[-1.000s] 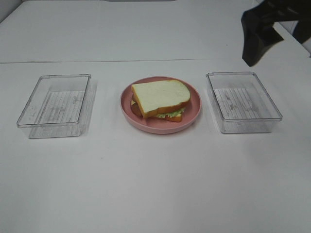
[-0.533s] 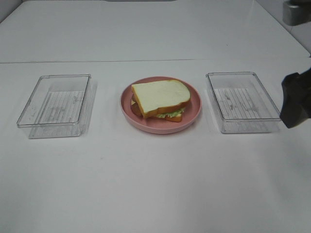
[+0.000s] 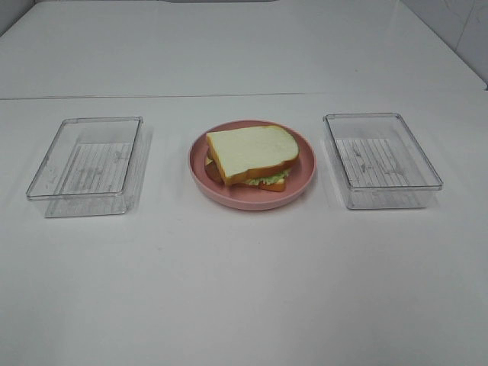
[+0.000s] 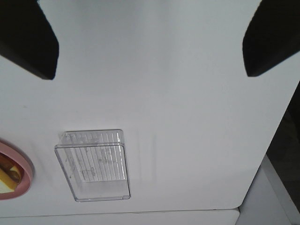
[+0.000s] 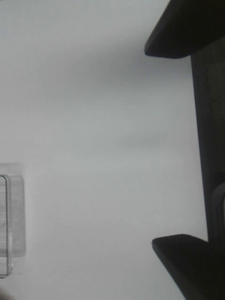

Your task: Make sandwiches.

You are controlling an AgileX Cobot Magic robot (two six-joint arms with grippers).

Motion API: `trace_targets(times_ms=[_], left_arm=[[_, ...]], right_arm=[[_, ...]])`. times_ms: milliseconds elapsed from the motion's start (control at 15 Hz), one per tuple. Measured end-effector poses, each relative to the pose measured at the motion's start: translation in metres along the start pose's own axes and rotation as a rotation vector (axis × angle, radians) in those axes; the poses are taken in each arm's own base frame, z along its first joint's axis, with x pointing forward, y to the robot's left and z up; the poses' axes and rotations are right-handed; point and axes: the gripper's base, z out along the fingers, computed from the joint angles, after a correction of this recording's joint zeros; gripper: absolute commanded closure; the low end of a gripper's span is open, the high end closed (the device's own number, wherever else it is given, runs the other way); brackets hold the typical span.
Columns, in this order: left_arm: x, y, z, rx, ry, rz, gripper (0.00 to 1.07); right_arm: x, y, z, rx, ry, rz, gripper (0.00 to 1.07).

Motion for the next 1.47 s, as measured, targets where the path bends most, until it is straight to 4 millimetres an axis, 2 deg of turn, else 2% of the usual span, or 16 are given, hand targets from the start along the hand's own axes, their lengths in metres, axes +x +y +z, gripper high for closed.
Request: trace_targets(times_ms=[67, 133, 267, 400, 867, 1000, 1200, 1467], left_arm=[[0.000, 0.000, 0.000, 0.000, 0.000, 0.000, 0.07], [0.000, 0.000, 0.000, 0.000, 0.000, 0.000, 0.07], [0.000, 0.000, 0.000, 0.000, 0.000, 0.000, 0.07], [0.000, 0.000, 0.000, 0.000, 0.000, 0.000, 0.07], [0.000, 0.000, 0.000, 0.000, 0.000, 0.000, 0.07], [0.000, 0.000, 0.000, 0.000, 0.000, 0.000, 0.07], [0.000, 0.000, 0.000, 0.000, 0.000, 0.000, 0.07], [0.000, 0.000, 0.000, 0.000, 0.000, 0.000, 0.07]], right_arm=[[0.026, -0.007, -0.009, 0.027, -0.084, 0.061, 0.08], [0.039, -0.007, -0.010, 0.029, -0.119, 0.075, 0.08], [0.057, -0.005, -0.008, 0.013, -0.153, 0.079, 0.08], [0.080, -0.003, -0.005, 0.009, -0.219, 0.010, 0.08], [0.112, 0.002, -0.027, -0.018, -0.513, -0.043, 0.09], [0.117, 0.002, -0.028, -0.017, -0.527, -0.043, 0.09], [0.122, 0.003, -0.018, -0.022, -0.449, -0.046, 0.09], [0.123, 0.003, -0.018, -0.019, -0.444, -0.046, 0.09]])
